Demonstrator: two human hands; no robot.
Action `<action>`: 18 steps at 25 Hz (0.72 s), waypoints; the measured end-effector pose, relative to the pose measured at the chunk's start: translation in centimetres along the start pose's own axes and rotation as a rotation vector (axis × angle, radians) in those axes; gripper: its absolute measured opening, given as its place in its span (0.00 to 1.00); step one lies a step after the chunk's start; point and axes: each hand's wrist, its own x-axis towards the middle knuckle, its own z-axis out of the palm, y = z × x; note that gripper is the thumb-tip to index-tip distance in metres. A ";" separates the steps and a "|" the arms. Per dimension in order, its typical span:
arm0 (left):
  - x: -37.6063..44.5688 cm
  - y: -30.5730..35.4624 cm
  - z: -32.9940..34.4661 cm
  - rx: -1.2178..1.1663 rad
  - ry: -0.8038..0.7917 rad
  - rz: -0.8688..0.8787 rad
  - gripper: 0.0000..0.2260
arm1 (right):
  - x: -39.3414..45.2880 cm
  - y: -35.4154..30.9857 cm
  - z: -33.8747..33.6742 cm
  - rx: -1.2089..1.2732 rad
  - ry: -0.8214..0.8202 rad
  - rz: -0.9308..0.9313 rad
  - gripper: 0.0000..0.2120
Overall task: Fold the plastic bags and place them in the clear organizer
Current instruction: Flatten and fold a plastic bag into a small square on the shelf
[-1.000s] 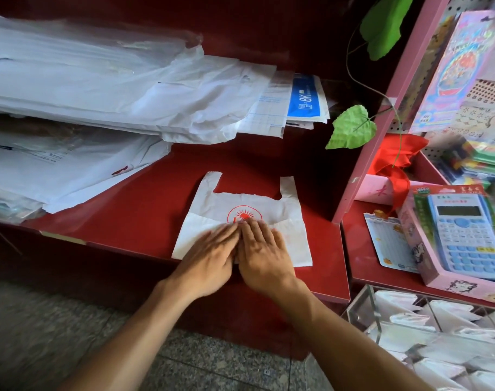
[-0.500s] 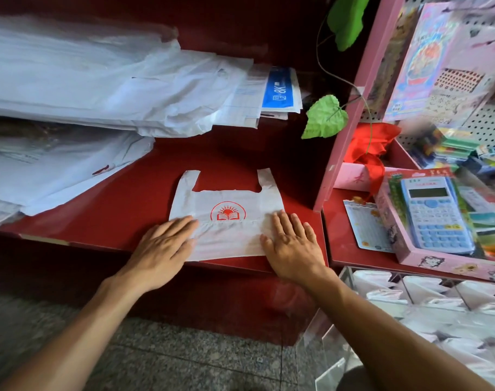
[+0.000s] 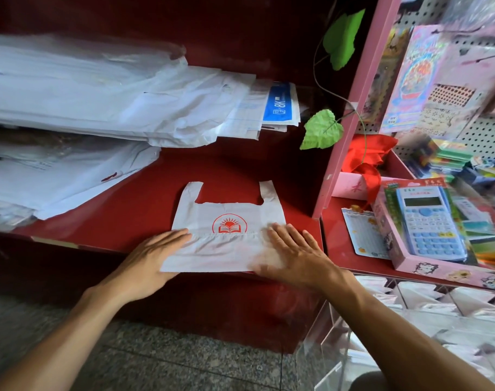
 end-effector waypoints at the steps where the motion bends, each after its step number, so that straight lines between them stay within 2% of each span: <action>1: -0.2 -0.2 0.0 -0.056 0.035 0.000 0.37 | -0.2 0.3 0.0 -0.029 -0.019 -0.022 0.56; 4: -0.6 -0.9 -0.2 -0.206 0.099 -0.072 0.38 | -0.5 1.6 0.2 -0.091 0.006 -0.105 0.57; 6: -0.7 -0.9 -0.7 -0.243 0.152 -0.120 0.39 | -0.8 2.3 0.2 -0.004 0.065 -0.154 0.57; 8: -0.6 -0.3 -1.0 -0.279 0.193 -0.157 0.31 | -1.2 2.5 0.1 0.146 0.138 -0.198 0.53; 11: -0.4 0.7 -1.5 -0.379 0.223 -0.278 0.06 | -1.3 2.8 0.1 0.367 0.291 -0.202 0.29; 12: -0.2 0.7 -1.4 -0.409 0.245 -0.304 0.08 | -1.3 2.9 -0.1 0.443 0.339 -0.194 0.21; 13: -0.2 0.4 -1.3 -0.420 0.278 -0.307 0.17 | -1.3 2.9 -0.3 0.518 0.371 -0.164 0.12; 14: -0.2 0.5 -1.4 -0.458 0.302 -0.323 0.20 | -1.3 2.8 -0.5 0.605 0.381 -0.135 0.04; 15: -0.1 0.8 -1.5 -0.511 0.321 -0.338 0.15 | -1.3 2.6 -0.8 0.681 0.389 -0.093 0.05; 16: 0.0 1.5 -1.7 -0.559 0.307 -0.362 0.07 | -1.2 2.5 -0.9 0.748 0.390 -0.043 0.10; 17: 0.1 2.0 -1.7 -0.565 0.299 -0.382 0.04 | -1.0 2.5 -1.0 0.794 0.391 0.012 0.13; 18: 0.4 2.4 -1.6 -0.565 0.312 -0.409 0.07 | -0.7 2.4 -1.1 0.814 0.396 0.065 0.16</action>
